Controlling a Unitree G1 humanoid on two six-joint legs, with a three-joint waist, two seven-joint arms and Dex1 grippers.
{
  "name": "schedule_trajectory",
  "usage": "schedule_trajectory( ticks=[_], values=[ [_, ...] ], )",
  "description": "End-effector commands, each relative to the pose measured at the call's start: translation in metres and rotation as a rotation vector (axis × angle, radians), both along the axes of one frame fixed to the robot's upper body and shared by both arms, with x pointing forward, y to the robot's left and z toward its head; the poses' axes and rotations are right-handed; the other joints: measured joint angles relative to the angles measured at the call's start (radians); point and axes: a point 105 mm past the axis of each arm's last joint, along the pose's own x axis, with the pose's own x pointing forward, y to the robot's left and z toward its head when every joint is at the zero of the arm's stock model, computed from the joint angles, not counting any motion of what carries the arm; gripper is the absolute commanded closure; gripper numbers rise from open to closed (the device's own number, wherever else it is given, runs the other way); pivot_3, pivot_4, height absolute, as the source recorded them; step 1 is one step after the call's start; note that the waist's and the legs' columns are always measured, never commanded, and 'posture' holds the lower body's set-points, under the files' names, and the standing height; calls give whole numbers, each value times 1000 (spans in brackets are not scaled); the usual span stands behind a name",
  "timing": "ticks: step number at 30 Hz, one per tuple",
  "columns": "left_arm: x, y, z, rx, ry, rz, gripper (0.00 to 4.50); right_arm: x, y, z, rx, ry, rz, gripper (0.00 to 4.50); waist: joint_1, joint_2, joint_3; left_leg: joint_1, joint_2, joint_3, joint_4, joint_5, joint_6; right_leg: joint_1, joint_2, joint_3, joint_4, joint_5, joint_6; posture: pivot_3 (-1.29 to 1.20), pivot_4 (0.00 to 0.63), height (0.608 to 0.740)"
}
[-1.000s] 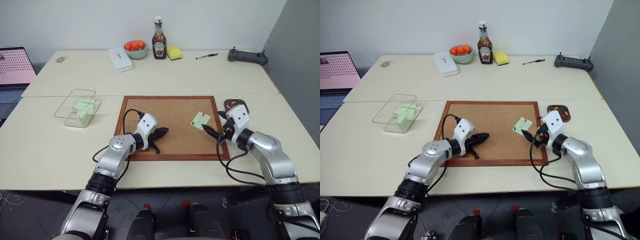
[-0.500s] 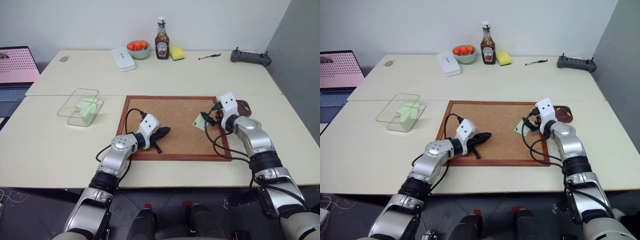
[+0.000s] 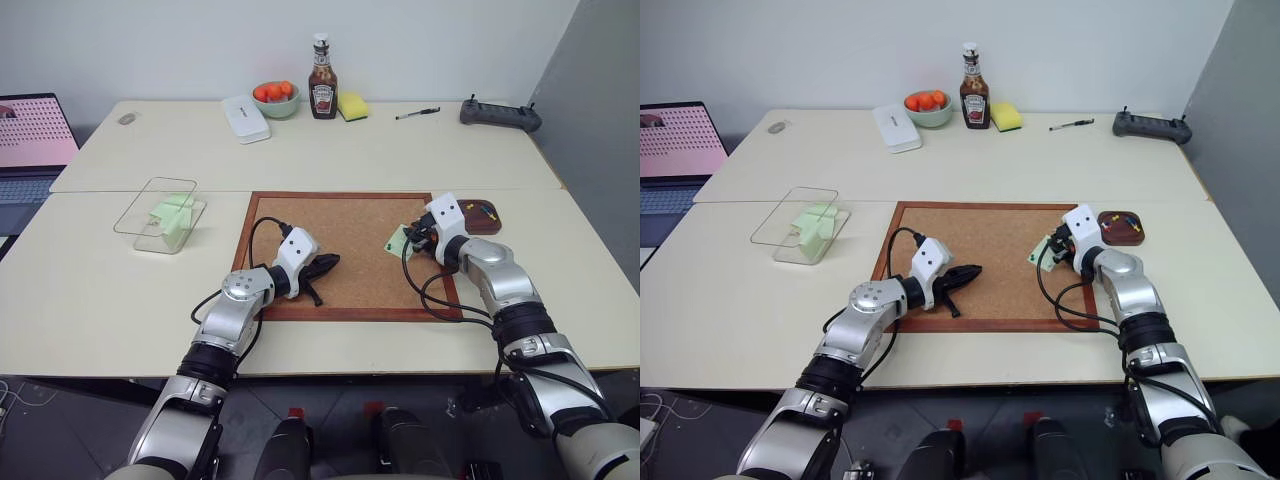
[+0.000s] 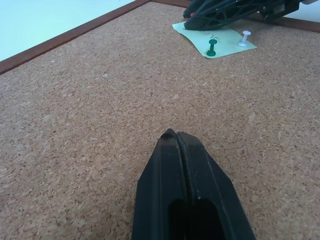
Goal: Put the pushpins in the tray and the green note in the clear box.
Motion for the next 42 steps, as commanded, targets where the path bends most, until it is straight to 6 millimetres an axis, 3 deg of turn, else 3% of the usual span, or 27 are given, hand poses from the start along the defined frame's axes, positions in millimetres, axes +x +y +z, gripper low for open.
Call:
schedule_trajectory(
  ticks=[1, 30, 37, 42],
  values=[
    [0, 1, -4, 6, 11, 14, 4500, 1, 2, 19, 12, -62, 16, 4372, 0, 0, 0, 0, 0, 0, 0, 0, 0, 0, 0, 0, 0, 0, 0, 0, 150, 740],
    [-5, -4, -13, 27, 35, -4, 4500, -4, 4, 45, 104, -142, 12, 4455, 1, 0, 0, 0, 0, 0, 0, 0, 0, 0, 0, 0, 0, 0, 0, 0, 150, 740],
    [-7, -5, -15, 32, 36, -9, 4500, -3, -19, 64, 106, -198, -57, 4455, 1, 0, 0, 0, 0, 0, 0, 0, 0, 0, 0, 0, 0, 0, 0, 0, 150, 740],
    [-7, -6, -15, 32, 34, -13, 4500, 4, -64, 67, -48, -255, -223, 4455, 1, 0, 0, -1, 0, 0, 0, 0, 0, 0, 0, 0, -1, 0, 0, 0, 150, 740]
  ],
)
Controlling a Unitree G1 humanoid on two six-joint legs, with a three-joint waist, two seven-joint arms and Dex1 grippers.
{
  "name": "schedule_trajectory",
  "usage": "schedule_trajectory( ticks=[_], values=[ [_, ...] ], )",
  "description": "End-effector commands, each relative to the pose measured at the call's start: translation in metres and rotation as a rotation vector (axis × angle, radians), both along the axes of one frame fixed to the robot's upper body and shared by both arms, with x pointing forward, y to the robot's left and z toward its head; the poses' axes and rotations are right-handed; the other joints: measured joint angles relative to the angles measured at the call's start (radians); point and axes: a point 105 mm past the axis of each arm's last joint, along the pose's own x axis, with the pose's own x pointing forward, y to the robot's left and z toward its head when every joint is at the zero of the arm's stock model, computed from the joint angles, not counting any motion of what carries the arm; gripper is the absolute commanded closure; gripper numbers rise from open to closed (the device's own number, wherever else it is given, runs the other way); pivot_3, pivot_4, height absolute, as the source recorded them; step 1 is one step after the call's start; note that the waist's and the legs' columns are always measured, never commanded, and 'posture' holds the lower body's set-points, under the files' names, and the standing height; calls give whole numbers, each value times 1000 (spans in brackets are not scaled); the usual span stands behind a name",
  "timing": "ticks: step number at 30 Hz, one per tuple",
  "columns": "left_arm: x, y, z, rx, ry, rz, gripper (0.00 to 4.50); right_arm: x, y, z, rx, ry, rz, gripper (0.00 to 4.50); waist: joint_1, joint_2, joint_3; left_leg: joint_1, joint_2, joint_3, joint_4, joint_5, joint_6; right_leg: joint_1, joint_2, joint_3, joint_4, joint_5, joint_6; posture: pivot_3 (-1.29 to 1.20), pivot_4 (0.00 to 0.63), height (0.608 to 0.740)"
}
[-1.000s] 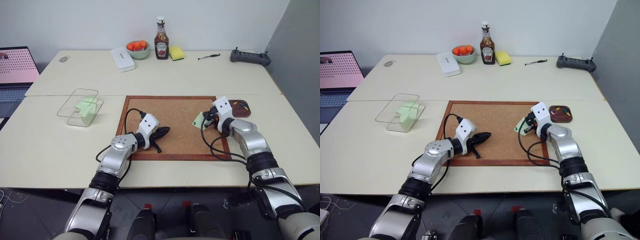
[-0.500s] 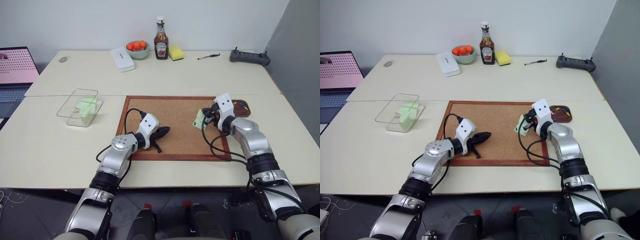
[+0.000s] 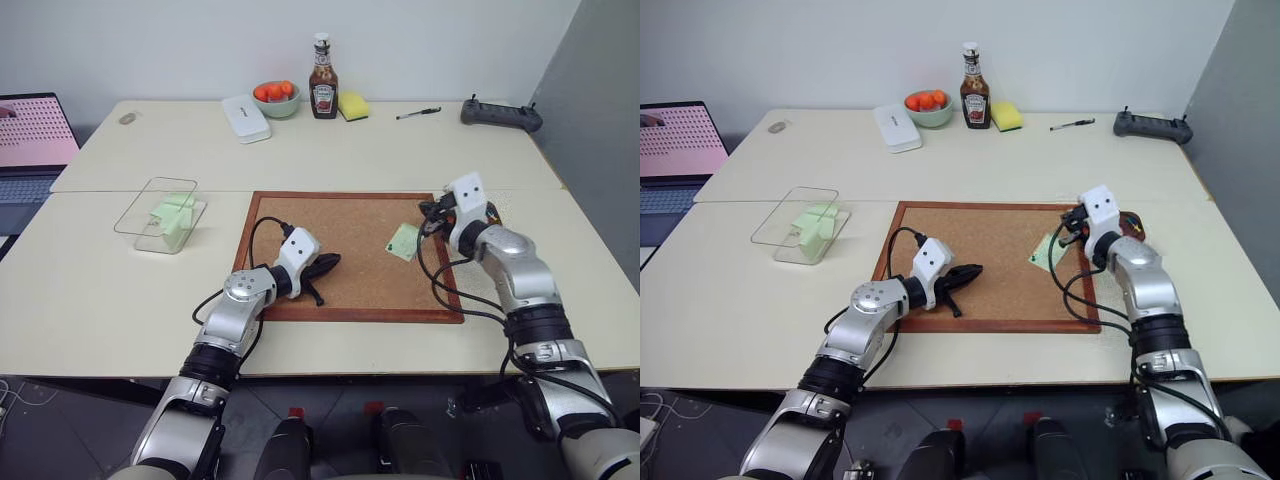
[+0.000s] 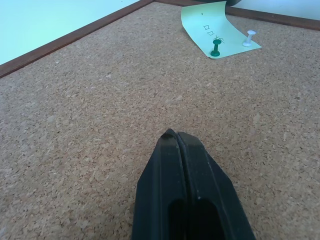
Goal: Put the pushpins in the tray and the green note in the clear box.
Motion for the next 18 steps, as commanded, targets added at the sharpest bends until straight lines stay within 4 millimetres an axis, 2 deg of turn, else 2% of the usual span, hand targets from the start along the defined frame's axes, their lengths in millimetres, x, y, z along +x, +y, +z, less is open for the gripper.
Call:
schedule_trajectory(
  ticks=[1, 6, 10, 13, 18],
  values=[
    [-6, -3, -14, 25, 43, -14, 4500, 8, -41, 18, -116, -88, -171, 4455, 0, 0, 0, 0, 0, 0, 0, 0, 0, 0, 0, 0, 0, 0, 0, 0, 150, 740],
    [-5, -5, -14, 31, 40, -25, 4500, 16, -72, 10, -304, -84, -301, 4455, 0, 0, 0, 0, 0, 1, 0, 0, 0, 0, 0, 1, 0, 0, 0, 0, 150, 740],
    [-5, -8, -13, 33, 36, -33, 4500, 21, -82, 1, -405, -61, -332, 4455, -1, 0, 0, 0, 0, 1, 0, 0, 0, 0, 0, 1, 0, 0, 0, 0, 150, 740],
    [-5, -9, -13, 34, 34, -36, 4500, 24, -81, -4, -418, -41, -324, 4455, -1, 0, 0, 0, 0, 1, 0, 0, 0, 0, 0, 1, 0, 0, 0, 0, 150, 740],
    [-6, -9, -14, 33, 33, -33, 4500, 27, -81, -10, -432, -17, -316, 3372, 0, 0, 0, 0, 0, 2, 0, 0, 0, 0, 0, 1, 0, 0, 0, 0, 150, 740]
  ],
)
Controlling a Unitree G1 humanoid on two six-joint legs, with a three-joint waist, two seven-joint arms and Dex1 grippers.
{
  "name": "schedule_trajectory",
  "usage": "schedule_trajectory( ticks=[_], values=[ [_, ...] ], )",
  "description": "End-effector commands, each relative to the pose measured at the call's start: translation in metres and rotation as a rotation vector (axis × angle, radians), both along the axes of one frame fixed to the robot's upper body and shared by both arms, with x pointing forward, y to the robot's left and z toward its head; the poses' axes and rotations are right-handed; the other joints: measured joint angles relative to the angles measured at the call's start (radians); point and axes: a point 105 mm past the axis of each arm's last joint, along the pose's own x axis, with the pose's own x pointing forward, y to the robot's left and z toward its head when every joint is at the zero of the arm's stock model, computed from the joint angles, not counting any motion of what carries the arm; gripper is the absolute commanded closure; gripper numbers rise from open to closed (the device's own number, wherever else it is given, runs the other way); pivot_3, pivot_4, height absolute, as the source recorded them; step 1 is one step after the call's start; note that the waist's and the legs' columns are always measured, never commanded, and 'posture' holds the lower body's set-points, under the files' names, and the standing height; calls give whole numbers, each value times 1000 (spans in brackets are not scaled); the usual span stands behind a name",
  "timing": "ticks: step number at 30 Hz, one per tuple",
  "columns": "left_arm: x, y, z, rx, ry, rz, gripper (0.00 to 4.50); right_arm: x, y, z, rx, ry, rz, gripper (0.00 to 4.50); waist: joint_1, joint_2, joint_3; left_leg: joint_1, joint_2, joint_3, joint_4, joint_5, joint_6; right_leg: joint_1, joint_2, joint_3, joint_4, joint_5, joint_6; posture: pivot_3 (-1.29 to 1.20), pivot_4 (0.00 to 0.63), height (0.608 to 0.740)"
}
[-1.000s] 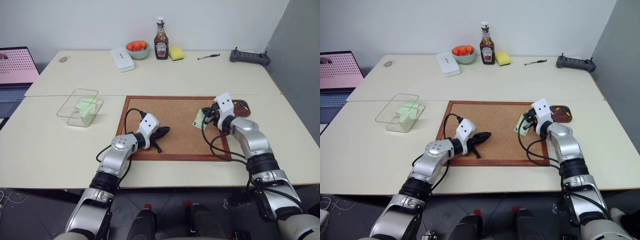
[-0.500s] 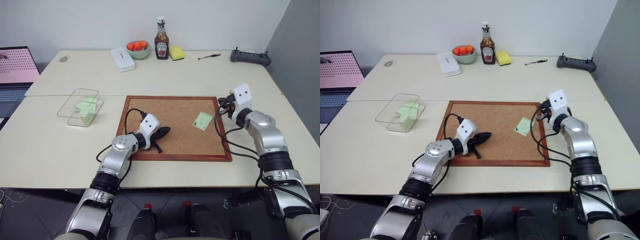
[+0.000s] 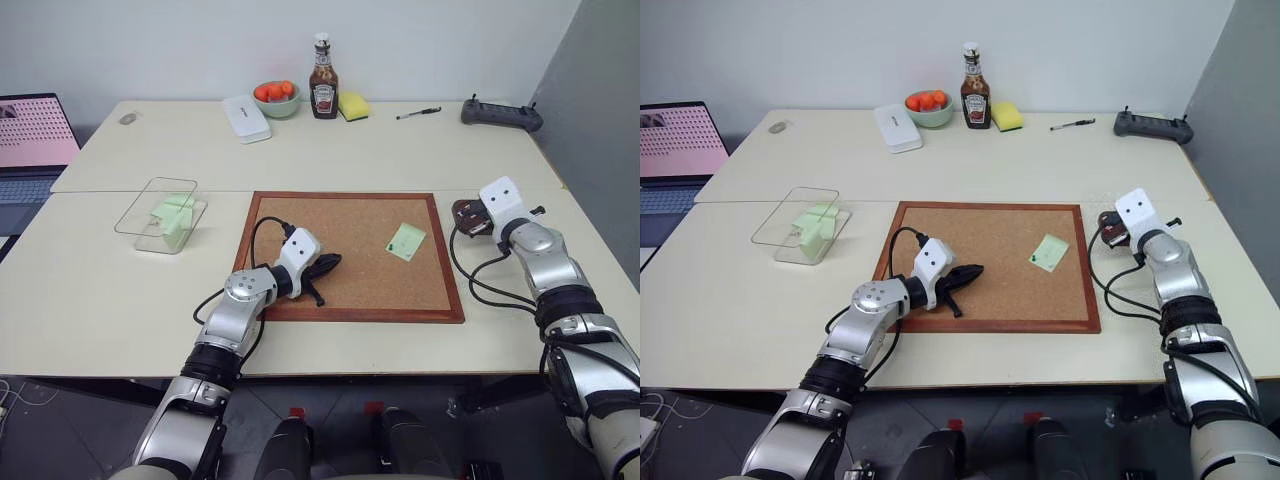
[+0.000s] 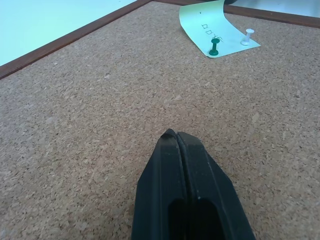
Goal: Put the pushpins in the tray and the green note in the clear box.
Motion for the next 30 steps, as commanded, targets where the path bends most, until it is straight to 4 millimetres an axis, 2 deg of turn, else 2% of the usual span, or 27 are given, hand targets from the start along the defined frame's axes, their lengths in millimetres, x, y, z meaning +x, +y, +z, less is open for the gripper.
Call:
schedule_trajectory(
  ticks=[1, 9, 13, 18, 21, 24, 26, 28, 30],
  values=[
    [-6, -5, -13, 22, 36, -16, 4500, 5, 1, 13, -30, -40, 11, 3096, 0, 0, 0, 0, 0, 0, 0, 0, 0, 0, 0, 0, 0, 0, 0, 0, 150, 740],
    [-6, -2, -14, 26, 36, -10, 4500, 7, 2, 22, -33, -63, 22, 1544, -1, 0, 0, 0, 0, 0, 0, 0, 0, 0, 0, 0, 0, 0, 0, 0, 150, 740],
    [-6, -3, -15, 26, 36, -11, 4500, 6, 2, 34, -1, -97, 29, 779, -1, 0, 0, 0, 0, 0, 0, 0, 0, 0, 0, 0, 0, 0, 0, 0, 150, 740],
    [-6, -3, -15, 26, 35, -12, 4500, 1, 1, 58, 66, -157, 55, 779, 0, 0, 0, 0, 0, 0, 0, 0, 0, 0, 0, 0, 0, 0, 0, 0, 150, 740],
    [-5, -3, -15, 27, 35, -10, 4500, -6, 9, 68, 156, -169, 120, 779, 1, 0, 0, 0, 0, 0, 0, 0, 0, 0, 0, 0, 0, 0, 0, 0, 150, 740],
    [-5, -3, -16, 28, 35, -9, 4500, -27, 32, 59, 251, -111, 265, 779, 2, 0, 0, 0, 0, 0, 0, 0, 0, 0, 0, -1, 0, 0, 0, 0, 150, 740],
    [-5, -2, -16, 28, 35, -8, 4500, -36, 39, 54, 262, -84, 302, 779, 1, 1, 0, 0, 1, 0, 0, 0, 0, 1, 0, -2, -1, 0, 0, 0, 150, 740],
    [-5, -2, -16, 28, 35, -8, 4500, -51, 57, 42, 296, -33, 385, 779, 1, 1, -1, 0, 1, 1, 0, 0, 0, 1, 0, -2, 0, 0, 0, 0, 150, 740],
    [-5, -2, -16, 28, 35, -7, 4500, -71, 80, 21, 339, 43, 472, 779, 0, 1, -1, 0, 1, 1, 0, 0, 0, 1, 0, -2, 0, 0, 0, 0, 150, 740]
  ],
)
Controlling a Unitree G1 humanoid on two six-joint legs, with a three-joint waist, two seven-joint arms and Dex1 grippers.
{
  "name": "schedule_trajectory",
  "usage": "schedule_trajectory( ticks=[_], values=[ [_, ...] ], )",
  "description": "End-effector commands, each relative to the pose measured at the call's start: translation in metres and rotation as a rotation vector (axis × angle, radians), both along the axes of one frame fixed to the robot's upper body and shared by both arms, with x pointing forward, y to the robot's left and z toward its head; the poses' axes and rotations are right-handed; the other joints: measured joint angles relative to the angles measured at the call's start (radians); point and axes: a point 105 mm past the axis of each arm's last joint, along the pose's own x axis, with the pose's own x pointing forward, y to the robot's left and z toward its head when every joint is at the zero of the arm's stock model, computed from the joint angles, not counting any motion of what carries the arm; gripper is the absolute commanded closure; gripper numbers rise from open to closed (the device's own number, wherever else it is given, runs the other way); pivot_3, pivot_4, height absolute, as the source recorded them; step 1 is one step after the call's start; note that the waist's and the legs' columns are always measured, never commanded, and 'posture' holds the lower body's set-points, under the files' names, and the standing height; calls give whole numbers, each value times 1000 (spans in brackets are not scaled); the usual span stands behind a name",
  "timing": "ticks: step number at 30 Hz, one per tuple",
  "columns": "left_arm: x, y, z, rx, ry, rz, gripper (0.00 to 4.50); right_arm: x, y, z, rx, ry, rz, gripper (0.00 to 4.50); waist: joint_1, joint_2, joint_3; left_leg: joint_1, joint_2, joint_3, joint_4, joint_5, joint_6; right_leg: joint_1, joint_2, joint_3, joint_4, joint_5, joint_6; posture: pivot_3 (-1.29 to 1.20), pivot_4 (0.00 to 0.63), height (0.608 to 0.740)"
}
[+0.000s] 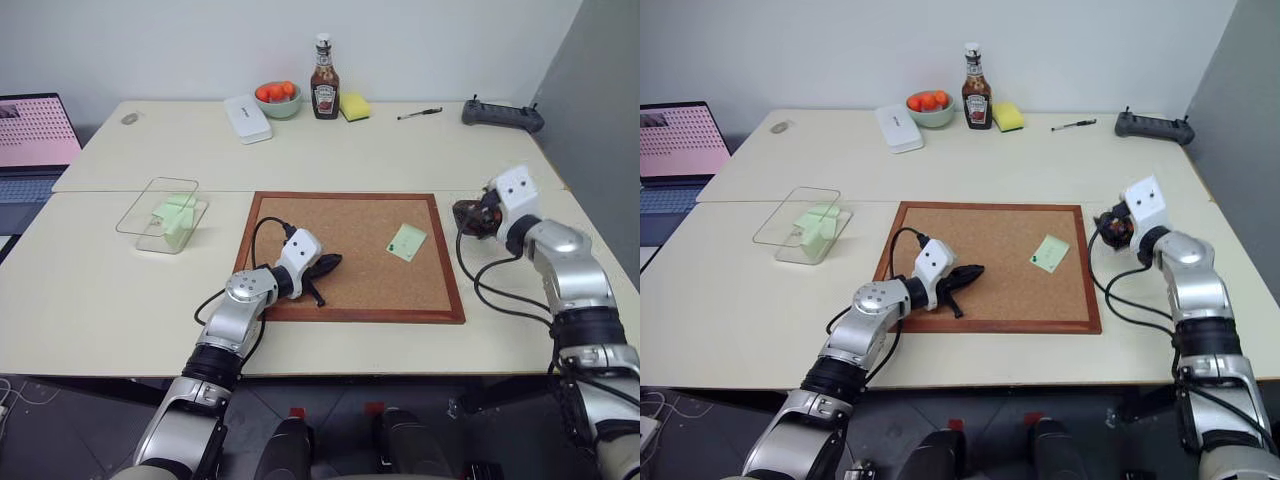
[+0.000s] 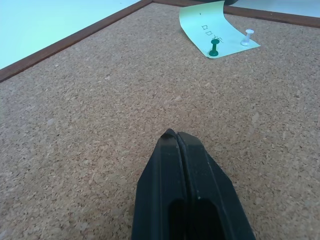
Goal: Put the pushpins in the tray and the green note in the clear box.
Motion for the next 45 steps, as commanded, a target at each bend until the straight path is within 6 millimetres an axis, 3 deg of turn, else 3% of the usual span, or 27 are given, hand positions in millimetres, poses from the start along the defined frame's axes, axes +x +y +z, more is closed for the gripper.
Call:
schedule_trajectory(
  ticks=[1, 8, 15, 25, 33, 42, 45],
  values=[
    [-6, -3, -16, 28, 46, -12, 4500, -31, 46, -9, 62, 42, 193, 779, 0, 0, 0, 0, 0, 0, 0, 0, 0, 0, 0, 0, 0, 0, 0, 0, 150, 740],
    [-6, -2, -17, 32, 47, -14, 4500, -40, 73, -29, 72, 99, 238, 779, 0, 1, 0, 1, 0, 1, 2, 0, 0, 1, 0, 0, -1, 1, 2, 0, 150, 740],
    [-6, -2, -17, 34, 47, -12, 4500, -35, 83, -34, 73, 106, 249, 779, 0, 1, 0, 0, 0, 0, 1, 0, 0, 1, 0, 0, -1, 1, 2, 0, 150, 740],
    [-6, 0, -18, 37, 46, -10, 4500, -32, 79, -45, 48, 132, 231, 2643, -1, 1, 0, 0, 0, 0, 1, 0, 0, 1, 0, 0, -1, 1, 2, 0, 150, 740],
    [-6, 0, -18, 40, 45, -11, 4500, -33, 81, -44, 58, 132, 244, 4457, -1, 1, 0, 1, 0, 0, 1, 0, 0, 1, 0, 0, -1, 1, 2, 0, 150, 740],
    [-7, 1, -19, 49, 43, -16, 4500, -39, 80, -41, 92, 133, 266, 4489, -1, 1, 0, 0, 0, 0, 1, 0, 0, 1, 0, 0, -1, 1, 2, 0, 150, 740],
    [-7, 1, -20, 51, 43, -17, 4500, -42, 85, -32, 121, 93, 300, 4489, -1, 1, 0, 0, 0, 0, 1, 0, 0, 1, 0, 0, -1, 1, 2, 0, 150, 740]
  ],
)
